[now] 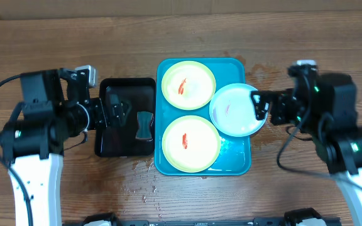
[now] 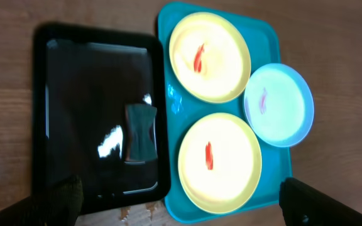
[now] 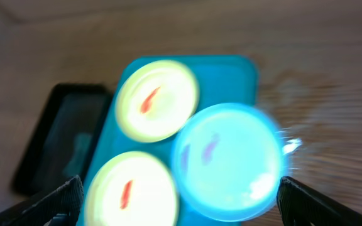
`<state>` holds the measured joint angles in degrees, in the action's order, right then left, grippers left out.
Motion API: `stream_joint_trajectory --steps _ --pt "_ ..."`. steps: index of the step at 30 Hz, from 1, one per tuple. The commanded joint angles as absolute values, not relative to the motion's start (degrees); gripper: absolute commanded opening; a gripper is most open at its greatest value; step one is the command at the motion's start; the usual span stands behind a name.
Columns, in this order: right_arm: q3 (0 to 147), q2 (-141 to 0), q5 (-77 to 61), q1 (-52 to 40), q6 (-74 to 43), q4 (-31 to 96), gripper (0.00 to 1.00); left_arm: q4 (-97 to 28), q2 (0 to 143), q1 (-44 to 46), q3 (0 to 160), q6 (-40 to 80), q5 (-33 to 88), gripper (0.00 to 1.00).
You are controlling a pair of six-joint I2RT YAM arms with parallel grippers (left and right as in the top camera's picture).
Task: Clean dirty plates on tray and stack at the side
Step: 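Reach left gripper to sponge on black tray, right gripper to blue plate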
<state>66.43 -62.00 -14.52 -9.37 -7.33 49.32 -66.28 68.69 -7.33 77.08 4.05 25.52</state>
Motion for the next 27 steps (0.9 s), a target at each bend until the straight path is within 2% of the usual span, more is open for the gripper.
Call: stream_joint_trajectory --steps 1,2,3,4,5,8,9,12,14,16,19,21,27 --pt "68.16 -67.16 -32.05 -9.32 -7.49 50.17 1.0 -67.75 72.18 -7.46 78.37 4.01 28.16 0.85" --pt "68.14 -68.62 -34.74 -9.32 -7.49 50.59 1.0 -67.96 73.03 -7.42 78.37 4.34 28.14 0.71" --pt "68.14 -69.76 -35.86 -9.32 -7.49 50.94 0.91 -68.29 73.87 -7.35 78.37 4.34 28.12 0.5" --pt "68.14 -70.96 -36.14 -9.32 -7.53 51.16 0.74 -68.53 74.67 -7.29 78.32 4.32 28.03 0.29" --pt "68.14 -71.92 -36.14 -9.32 -7.57 51.42 0.49 -68.66 75.37 -7.03 78.22 4.34 27.55 0.2" --pt "68.12 -74.91 -35.92 -9.32 -11.07 52.9 0.2 -69.41 77.87 -5.28 77.78 6.02 21.78 0.08" --pt "68.12 -75.66 -35.42 -9.39 -12.49 53.28 0.17 -69.69 78.59 -4.51 77.73 6.98 19.7 0.06" --pt "68.1 -78.0 -29.67 -10.15 -15.84 55.02 0.16 -70.08 81.14 -0.91 77.71 10.17 13.52 0.06" --pt "68.05 -79.29 -25.28 -11.4 -18.11 56.21 0.2 -69.67 82.59 1.61 77.71 11.25 11.09 0.08" --pt "67.83 -80.51 -22.11 -13.23 -20.21 57.01 0.26 -69.12 84.01 4.12 77.71 11.92 8.78 0.15" --pt "67.79 -82.41 -17.15 -16.45 -22.85 58.08 0.38 -68.49 86.28 7.01 77.71 13.67 5.39 0.3" --pt "67.64 -83.74 -13.34 -18.81 -24.16 58.94 0.42 -68.14 87.94 8.05 77.71 14.44 4.89 0.31" --pt "65.32 -88.31 -6.63 -25.39 -25.85 58.52 0.42 -67.42 92.27 8.71 77.71 15.05 4.93 0.3"
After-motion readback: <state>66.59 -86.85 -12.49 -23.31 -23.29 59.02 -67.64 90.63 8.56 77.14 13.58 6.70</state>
